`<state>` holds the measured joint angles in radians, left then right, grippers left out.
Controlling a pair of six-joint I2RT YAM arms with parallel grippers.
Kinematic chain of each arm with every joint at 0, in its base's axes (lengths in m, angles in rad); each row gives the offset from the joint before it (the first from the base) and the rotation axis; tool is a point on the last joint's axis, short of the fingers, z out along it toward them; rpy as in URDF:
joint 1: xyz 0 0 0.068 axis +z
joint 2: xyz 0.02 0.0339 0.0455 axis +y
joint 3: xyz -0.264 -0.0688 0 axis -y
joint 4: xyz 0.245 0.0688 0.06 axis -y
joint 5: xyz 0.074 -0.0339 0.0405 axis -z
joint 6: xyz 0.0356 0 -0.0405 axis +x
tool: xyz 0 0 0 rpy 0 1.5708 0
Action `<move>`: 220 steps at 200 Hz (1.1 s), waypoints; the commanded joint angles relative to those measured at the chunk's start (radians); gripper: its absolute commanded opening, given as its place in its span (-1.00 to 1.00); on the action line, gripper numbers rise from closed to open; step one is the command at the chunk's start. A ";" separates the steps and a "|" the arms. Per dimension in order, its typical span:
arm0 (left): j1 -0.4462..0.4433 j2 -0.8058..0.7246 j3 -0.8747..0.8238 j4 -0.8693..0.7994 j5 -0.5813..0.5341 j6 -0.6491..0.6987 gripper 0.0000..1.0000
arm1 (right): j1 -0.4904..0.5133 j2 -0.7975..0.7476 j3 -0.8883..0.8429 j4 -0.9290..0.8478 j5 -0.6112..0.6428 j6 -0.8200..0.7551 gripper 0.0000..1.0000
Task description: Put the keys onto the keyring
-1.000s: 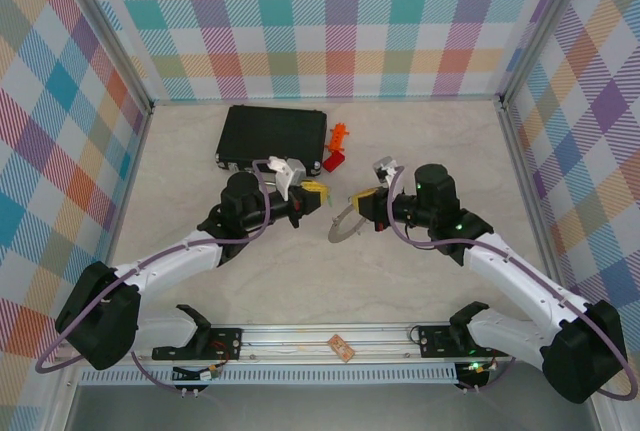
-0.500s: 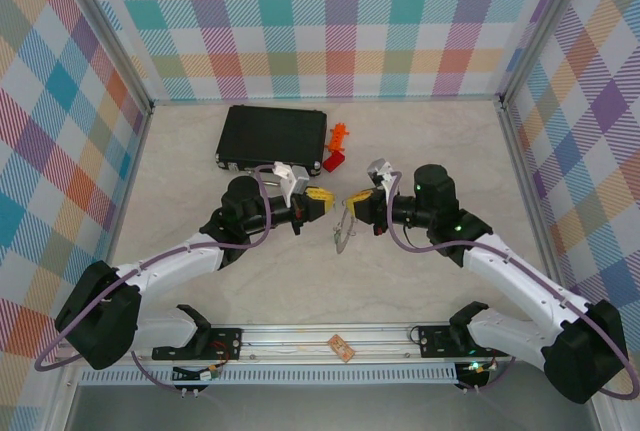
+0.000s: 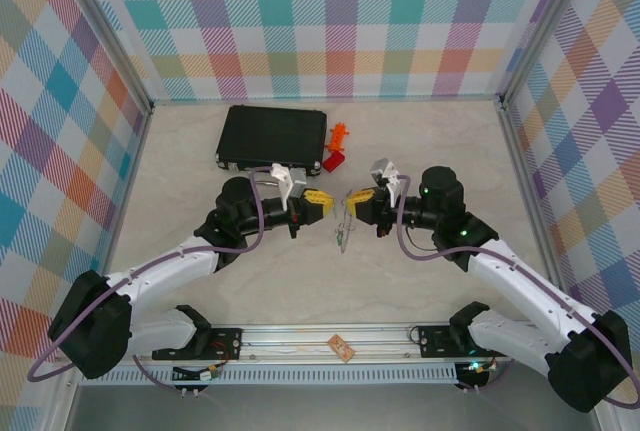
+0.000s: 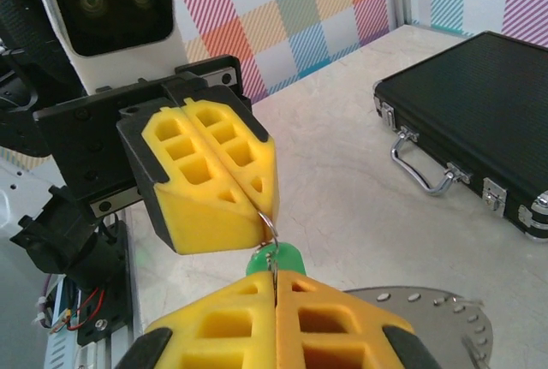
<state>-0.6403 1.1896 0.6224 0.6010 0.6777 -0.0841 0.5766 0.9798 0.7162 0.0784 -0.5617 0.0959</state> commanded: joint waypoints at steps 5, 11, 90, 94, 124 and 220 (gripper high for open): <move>-0.012 -0.019 0.016 -0.014 0.044 0.018 -1.00 | 0.006 0.006 0.015 0.051 -0.043 -0.011 -1.00; -0.012 -0.021 0.015 -0.012 0.043 0.020 -1.00 | 0.005 0.010 0.017 0.050 -0.048 -0.011 -1.00; -0.012 -0.019 0.017 0.003 0.052 0.005 -1.00 | 0.005 0.047 0.040 0.044 -0.086 -0.014 -1.00; -0.012 -0.019 0.017 0.005 0.052 0.005 -1.00 | 0.005 0.048 0.040 0.044 -0.085 -0.014 -1.00; -0.012 -0.013 0.017 0.004 0.057 0.003 -1.00 | 0.005 0.051 0.039 0.048 -0.087 -0.011 -1.00; -0.015 0.008 0.024 0.015 0.090 -0.014 -1.00 | 0.006 0.062 0.041 0.053 -0.098 -0.002 -1.00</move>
<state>-0.6411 1.1900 0.6224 0.5789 0.7189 -0.0887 0.5766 1.0382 0.7197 0.0837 -0.6300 0.0963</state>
